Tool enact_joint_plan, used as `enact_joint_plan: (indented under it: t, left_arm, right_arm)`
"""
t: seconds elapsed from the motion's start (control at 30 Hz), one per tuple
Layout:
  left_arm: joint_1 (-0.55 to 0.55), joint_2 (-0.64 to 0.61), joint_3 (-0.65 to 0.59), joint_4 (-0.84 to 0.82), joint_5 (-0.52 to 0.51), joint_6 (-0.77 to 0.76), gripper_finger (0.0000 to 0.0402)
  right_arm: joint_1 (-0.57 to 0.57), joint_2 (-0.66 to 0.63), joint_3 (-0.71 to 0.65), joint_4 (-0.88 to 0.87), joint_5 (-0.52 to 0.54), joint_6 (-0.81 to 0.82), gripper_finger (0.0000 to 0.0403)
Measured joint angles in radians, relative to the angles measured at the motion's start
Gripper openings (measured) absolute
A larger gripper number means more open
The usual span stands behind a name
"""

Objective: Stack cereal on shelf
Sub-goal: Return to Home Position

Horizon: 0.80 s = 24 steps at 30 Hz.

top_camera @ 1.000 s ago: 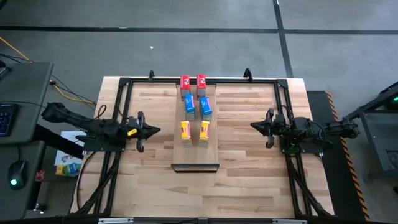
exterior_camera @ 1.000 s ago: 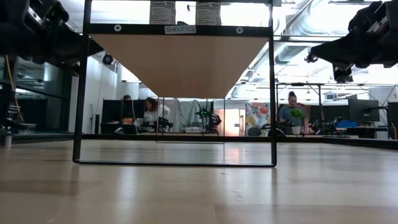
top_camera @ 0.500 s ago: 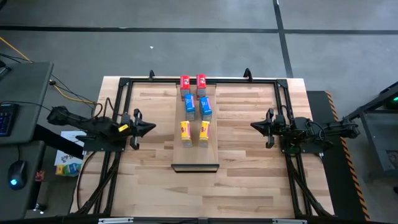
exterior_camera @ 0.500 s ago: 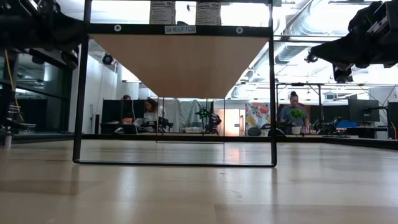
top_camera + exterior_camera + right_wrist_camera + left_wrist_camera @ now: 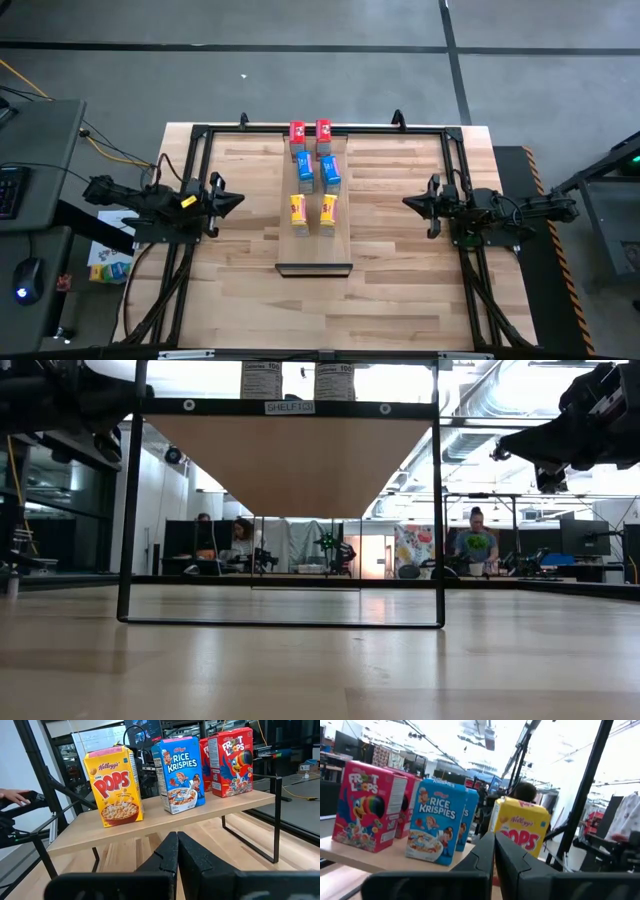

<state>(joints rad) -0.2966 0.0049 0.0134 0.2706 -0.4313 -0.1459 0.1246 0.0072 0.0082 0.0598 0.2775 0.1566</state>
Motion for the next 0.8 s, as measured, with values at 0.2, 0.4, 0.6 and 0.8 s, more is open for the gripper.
enact_joint_plan:
  t: [0.2, 0.4, 0.6, 0.8]
  left_arm:
    - [0.0, -0.001, -0.001, -0.019, 0.001, 0.0, 0.0005]
    - [0.001, -0.001, -0.001, -0.028, 0.001, 0.0, 0.0005]
    - [0.001, 0.007, -0.001, -0.037, 0.001, 0.0, 0.0005]
    - [0.055, -0.001, -0.001, -0.059, 0.02, 0.0, 0.0005]
  right_arm:
    - [0.0, -0.001, 0.0, 0.0, 0.0, 0.0, 0.0]
    - [0.0, -0.001, 0.0, 0.0, 0.0, 0.0, 0.0]
    - [0.0, -0.001, 0.0, 0.0, 0.0, 0.0, 0.0]
    - [0.0, 0.0, 0.0, 0.0, 0.0, 0.0, 0.0]
